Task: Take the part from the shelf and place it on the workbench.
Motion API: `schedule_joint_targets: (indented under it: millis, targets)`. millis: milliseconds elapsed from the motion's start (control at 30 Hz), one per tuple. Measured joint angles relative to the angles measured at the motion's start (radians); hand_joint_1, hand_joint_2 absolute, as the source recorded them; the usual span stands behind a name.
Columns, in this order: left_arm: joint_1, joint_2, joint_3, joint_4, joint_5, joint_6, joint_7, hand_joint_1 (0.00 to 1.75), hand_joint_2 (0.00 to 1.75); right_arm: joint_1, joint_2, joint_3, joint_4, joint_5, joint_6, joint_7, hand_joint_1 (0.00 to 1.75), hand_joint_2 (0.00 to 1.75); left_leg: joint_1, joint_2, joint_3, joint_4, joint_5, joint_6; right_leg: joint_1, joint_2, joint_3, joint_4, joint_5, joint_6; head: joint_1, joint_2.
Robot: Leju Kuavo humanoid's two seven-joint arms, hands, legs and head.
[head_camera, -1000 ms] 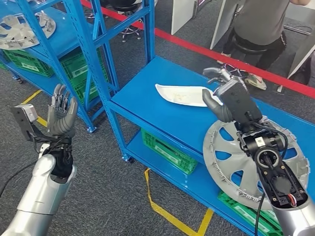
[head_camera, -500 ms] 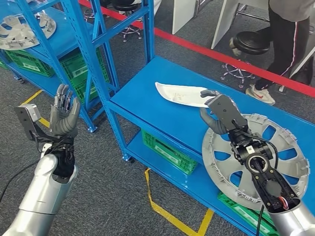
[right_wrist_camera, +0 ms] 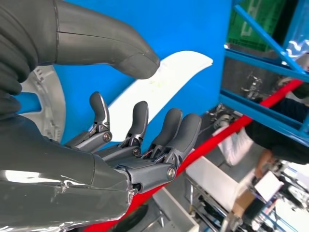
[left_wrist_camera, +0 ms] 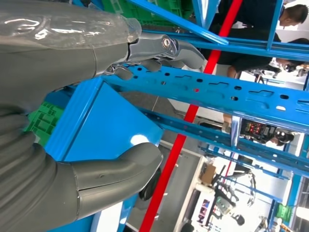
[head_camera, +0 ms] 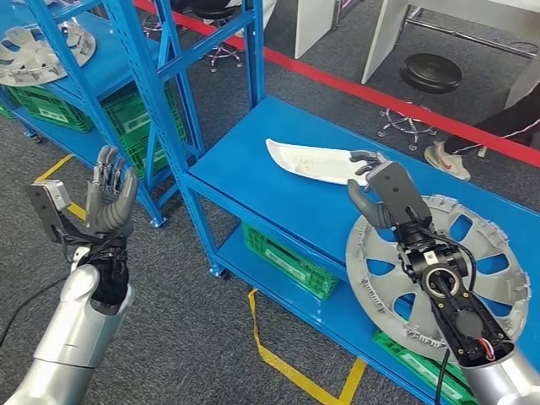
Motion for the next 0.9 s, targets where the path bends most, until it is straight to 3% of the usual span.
schedule_joint_targets:
  millis: [900]
  targets:
    - [-0.004, -0.001, 0.000, 0.020, 0.001, -0.031, -0.016, 0.00, 1.75, 0.014, 0.000, -0.036, -0.128, -0.022, -0.036, -0.011, 1.75, 1.75, 0.000, 0.000, 0.001, 0.000, 0.000, 0.000, 0.000, 0.000, 0.001, 0.000, 0.000, 0.000, 0.000, 0.000]
